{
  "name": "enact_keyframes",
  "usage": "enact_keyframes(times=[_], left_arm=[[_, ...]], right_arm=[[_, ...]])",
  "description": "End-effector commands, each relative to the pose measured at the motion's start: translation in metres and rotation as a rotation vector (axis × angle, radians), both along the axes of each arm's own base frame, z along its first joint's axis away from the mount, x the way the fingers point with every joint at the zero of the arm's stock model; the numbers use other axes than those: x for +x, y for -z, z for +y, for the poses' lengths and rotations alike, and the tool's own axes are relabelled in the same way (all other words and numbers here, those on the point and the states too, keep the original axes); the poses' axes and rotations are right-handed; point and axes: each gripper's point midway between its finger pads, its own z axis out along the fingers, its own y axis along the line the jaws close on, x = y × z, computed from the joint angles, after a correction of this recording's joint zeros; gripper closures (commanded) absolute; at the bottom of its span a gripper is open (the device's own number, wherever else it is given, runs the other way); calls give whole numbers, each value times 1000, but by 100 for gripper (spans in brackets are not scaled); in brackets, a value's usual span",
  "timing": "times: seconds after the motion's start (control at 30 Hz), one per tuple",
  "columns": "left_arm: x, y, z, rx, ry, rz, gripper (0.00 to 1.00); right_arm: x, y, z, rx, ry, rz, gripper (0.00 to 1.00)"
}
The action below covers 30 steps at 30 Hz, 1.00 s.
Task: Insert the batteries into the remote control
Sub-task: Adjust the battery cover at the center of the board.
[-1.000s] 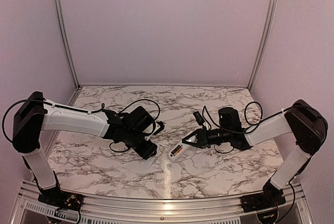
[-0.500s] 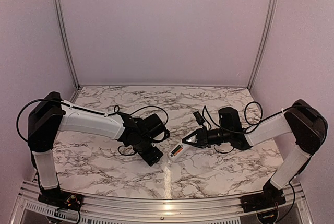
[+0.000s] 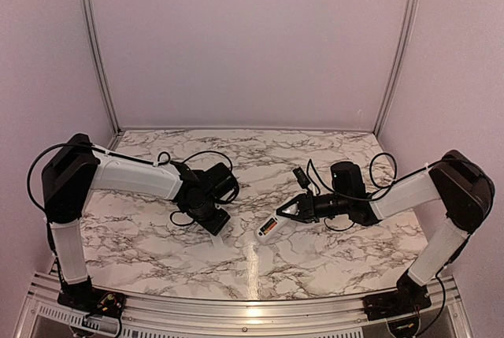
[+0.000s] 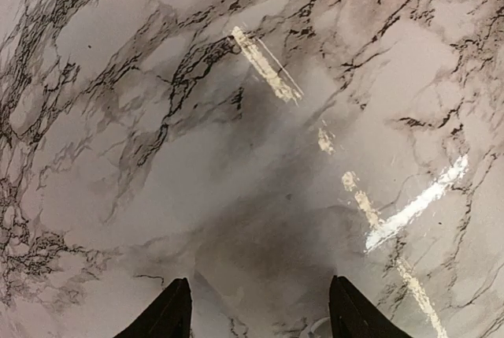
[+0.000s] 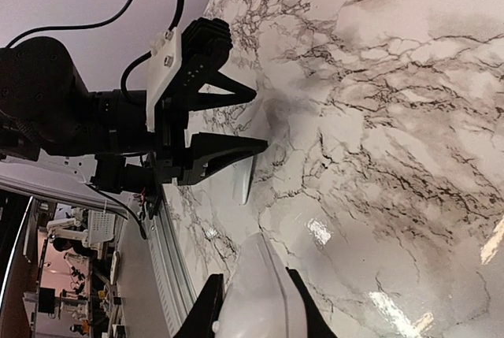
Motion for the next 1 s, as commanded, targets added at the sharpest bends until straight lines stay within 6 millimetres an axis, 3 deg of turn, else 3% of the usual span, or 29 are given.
enact_keyframes(times=[0.0,0.2,0.37,0.53,0.73,0.97], left_arm=[[-12,23,51,122,-90,72,39],[-24,25,78,131,-145,106,42],[-49,22,77,67,-86,190,45],[-63,21,94,102,-86,212,44],[-73,11,78,71,61,218,30],[-62,15,46,83,130,132,27]], right_arm=[[3,-5,-1,7,-7,-18,100],[3,-5,-1,5,-10,-22,100],[2,-5,-1,3,-15,-22,100],[3,-7,-1,1,-14,-29,100],[4,-9,-1,1,-12,-33,100],[5,-10,-3,0,-7,-36,100]])
